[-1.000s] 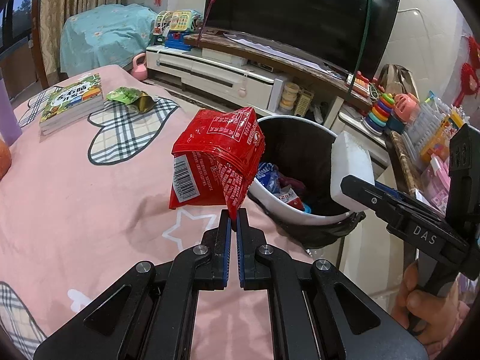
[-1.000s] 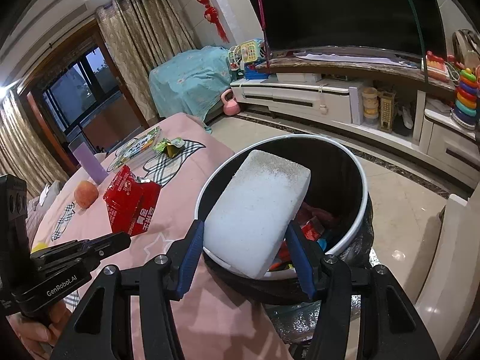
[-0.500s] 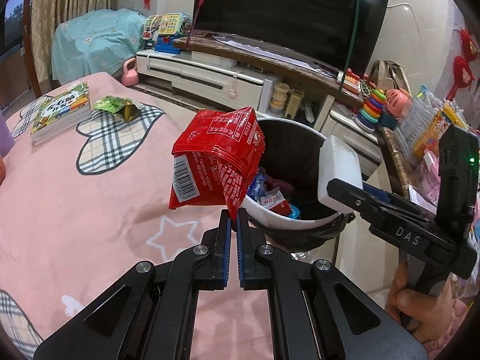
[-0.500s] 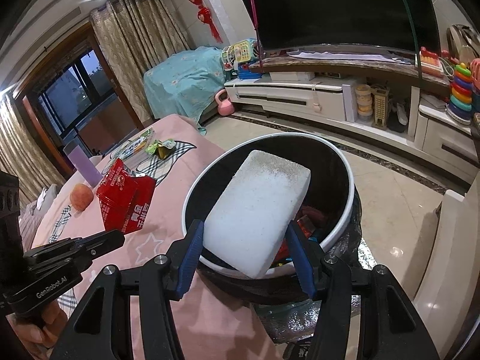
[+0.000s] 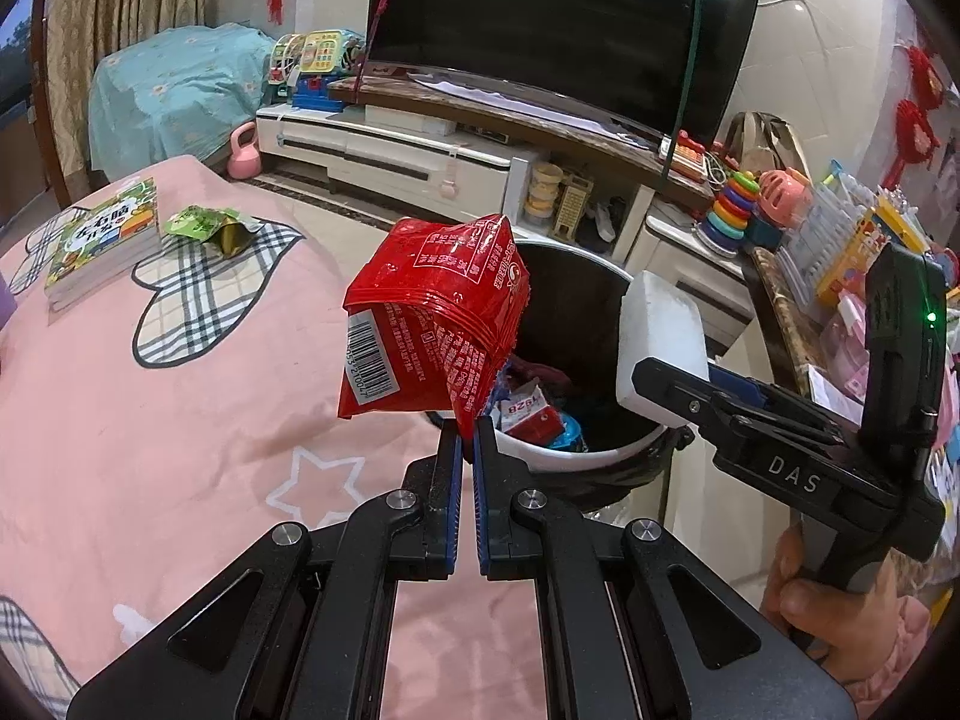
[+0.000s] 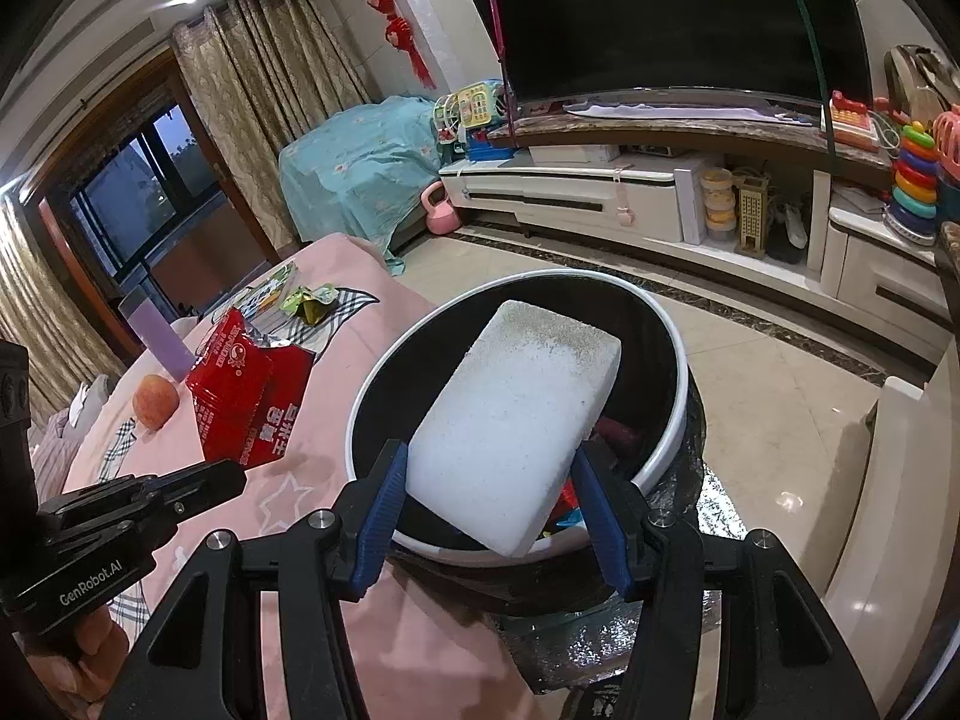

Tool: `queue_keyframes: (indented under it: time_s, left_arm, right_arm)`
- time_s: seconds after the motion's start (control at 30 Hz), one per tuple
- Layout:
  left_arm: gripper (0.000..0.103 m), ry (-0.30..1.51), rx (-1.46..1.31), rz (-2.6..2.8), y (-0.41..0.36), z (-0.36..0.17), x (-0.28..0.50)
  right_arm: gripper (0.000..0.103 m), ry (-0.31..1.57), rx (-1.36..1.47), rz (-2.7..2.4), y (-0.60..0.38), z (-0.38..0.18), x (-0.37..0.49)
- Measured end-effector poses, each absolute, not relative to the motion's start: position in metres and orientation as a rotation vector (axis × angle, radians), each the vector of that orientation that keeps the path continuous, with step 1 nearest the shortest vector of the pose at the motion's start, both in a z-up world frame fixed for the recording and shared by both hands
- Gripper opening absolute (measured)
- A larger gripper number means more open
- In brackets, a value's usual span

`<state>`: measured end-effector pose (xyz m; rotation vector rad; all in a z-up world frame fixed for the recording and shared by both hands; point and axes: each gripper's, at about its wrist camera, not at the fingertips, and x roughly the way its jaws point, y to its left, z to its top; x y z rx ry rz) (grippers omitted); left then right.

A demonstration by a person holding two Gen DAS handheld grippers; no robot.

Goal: Collect trash
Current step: 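Lift the red snack bag and white sponge and carry both toward the bin, then lower the red snack bag and white sponge into the bin opening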

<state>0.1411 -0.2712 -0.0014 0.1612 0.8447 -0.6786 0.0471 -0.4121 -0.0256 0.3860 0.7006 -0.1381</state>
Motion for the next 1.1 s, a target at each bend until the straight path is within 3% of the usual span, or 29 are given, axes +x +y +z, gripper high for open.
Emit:
queue_keyframes:
  time_s: [1.1]
  left_arm:
    - [0.003, 0.836, 0.219, -0.7, -0.304, 0.0, 0.142]
  right_arm:
    - [0.057, 0.702, 0.384, -0.155, -0.434, -0.021, 0.047]
